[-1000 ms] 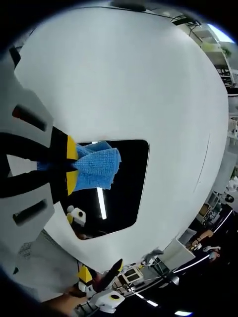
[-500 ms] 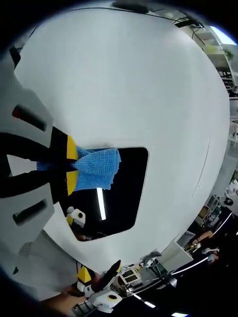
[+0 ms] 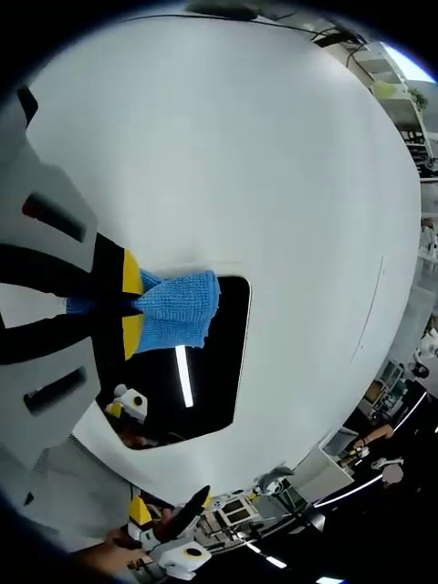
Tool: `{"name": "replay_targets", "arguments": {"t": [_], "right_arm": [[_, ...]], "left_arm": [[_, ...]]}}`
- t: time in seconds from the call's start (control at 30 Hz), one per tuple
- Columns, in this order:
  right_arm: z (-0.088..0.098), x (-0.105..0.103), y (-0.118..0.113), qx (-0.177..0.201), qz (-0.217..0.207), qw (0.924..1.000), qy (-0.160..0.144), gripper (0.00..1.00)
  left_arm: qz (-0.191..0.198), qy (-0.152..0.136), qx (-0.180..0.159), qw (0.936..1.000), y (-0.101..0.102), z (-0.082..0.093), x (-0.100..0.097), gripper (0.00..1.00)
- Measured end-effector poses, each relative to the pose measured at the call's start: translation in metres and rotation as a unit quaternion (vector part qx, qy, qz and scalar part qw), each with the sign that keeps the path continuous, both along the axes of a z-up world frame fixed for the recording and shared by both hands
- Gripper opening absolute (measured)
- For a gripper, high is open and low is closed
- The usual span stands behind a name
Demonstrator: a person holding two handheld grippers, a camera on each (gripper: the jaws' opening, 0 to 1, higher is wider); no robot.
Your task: Wipe the mirror surface with the cleaning cloth until all visible marks leave the cleaned area.
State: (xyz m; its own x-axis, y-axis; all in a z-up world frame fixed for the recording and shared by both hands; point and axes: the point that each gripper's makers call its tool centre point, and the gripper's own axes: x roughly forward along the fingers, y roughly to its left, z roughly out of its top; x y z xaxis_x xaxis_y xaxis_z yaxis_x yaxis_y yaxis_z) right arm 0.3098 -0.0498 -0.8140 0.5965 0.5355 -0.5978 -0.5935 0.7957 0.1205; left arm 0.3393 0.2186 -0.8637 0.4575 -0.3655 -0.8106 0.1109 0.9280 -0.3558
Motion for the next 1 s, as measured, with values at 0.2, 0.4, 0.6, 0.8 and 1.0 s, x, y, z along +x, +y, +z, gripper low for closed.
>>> {"name": "replay_targets", "arguments": {"t": [0.2,0.4,0.6,0.8,1.0], "right_arm": [[0.0,0.0,0.0,0.001,-0.005,1.0,0.002,0.99],[0.001,0.003,-0.001,-0.002,-0.008,1.0,0.0,0.99],[0.003,0.003,-0.001,0.0,-0.011,0.9999,-0.002,0.99],[0.004,0.004,-0.005,-0.001,-0.014,0.9999,0.0,0.99],[0.005,0.005,-0.007,-0.003,-0.015,0.9999,-0.002,0.99]], "left_arm": [[0.0,-0.004,0.003,1.0,0.001,0.001,0.014,0.02],[-0.003,-0.009,0.009,0.9999,0.003,0.0,0.03,0.02],[-0.002,-0.014,0.015,0.9998,0.006,0.0,0.044,0.02],[-0.004,-0.018,0.021,0.9996,0.007,-0.001,0.057,0.03],[-0.003,-0.023,0.033,0.9992,0.011,0.0,0.071,0.03]]}}
